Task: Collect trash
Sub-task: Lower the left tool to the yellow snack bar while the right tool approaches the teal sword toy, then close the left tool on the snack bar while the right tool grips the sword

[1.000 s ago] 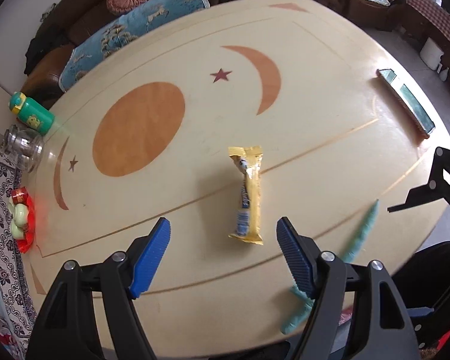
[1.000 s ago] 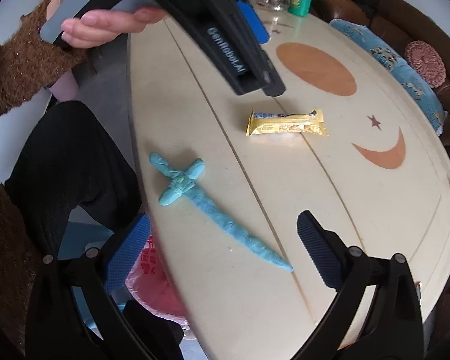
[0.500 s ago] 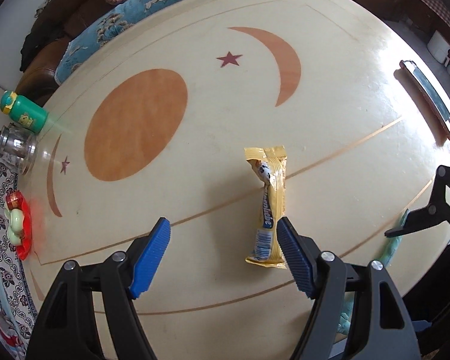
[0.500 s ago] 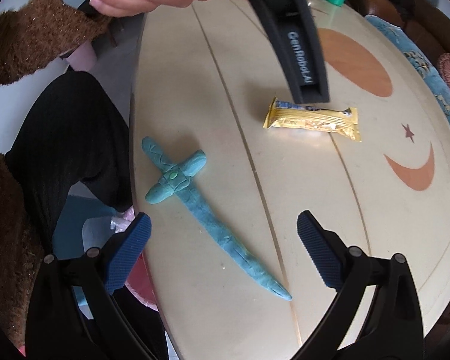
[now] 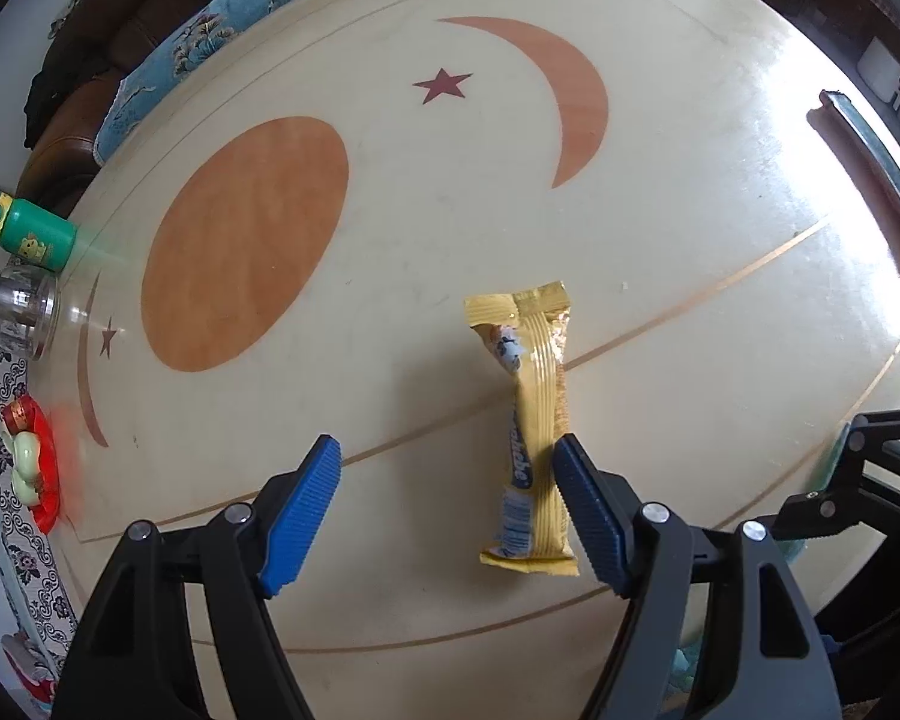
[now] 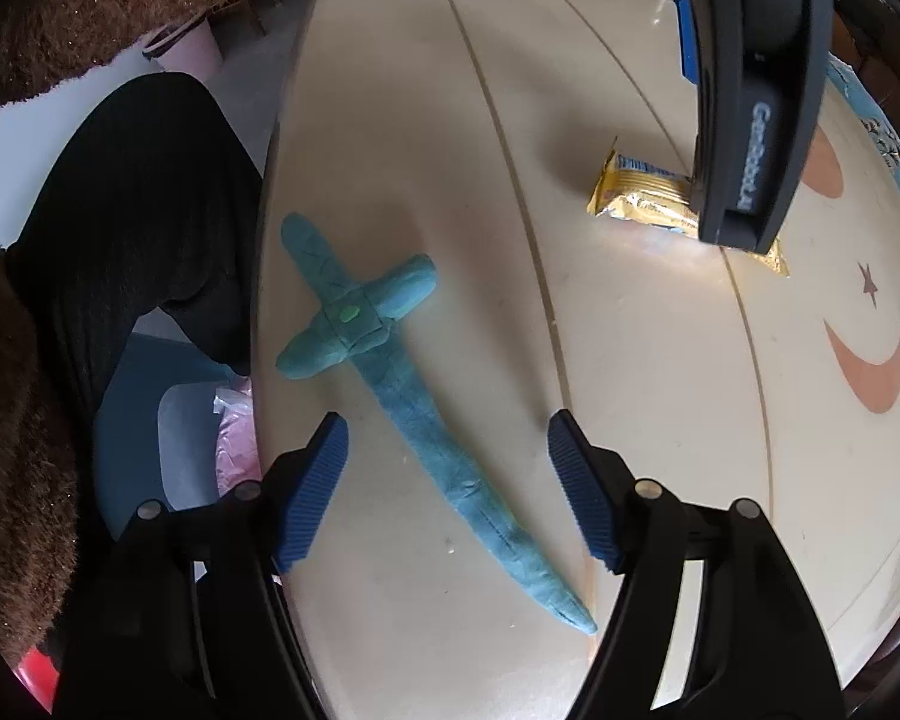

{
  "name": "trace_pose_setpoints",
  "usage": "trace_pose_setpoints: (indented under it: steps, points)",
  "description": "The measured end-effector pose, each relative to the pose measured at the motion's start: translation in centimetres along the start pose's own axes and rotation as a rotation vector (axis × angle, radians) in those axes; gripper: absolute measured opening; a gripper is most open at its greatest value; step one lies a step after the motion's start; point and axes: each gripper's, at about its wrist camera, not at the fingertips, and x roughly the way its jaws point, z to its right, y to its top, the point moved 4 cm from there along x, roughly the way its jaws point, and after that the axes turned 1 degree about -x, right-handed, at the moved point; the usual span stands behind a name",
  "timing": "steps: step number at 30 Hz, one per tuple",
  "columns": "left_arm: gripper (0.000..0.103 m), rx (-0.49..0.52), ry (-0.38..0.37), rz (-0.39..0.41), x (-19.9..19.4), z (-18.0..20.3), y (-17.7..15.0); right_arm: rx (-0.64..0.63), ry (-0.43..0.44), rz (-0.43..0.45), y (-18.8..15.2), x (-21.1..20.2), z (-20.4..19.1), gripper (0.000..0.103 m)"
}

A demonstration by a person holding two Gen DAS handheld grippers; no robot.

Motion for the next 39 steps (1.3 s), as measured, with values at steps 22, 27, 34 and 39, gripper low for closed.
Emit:
trace_pose_setpoints:
  steps: [22,27,34,39]
  points:
    - [0.072,0.040,-0.006,-0.047,2.2,0.9,0.5,-0.046,0.015,-0.019,1.3,0.2,0.8,0.069]
    - [0.069,0.026,-0.027,-0.055,2.3,0.9,0.7,-0.045,0.014,-0.025,1.8,0.4,0.4,0.066]
    - [0.044,0.029,-0.079,-0.072,2.1,1.5,0.7,-0.049,0.012,-0.033,1.8,0.4,-0.2,0.046]
    - [0.021,0.045,-0.099,-0.080,1.9,2.5,0.6,-0.053,0.006,-0.033,1.7,0.1,-1.6,0.020]
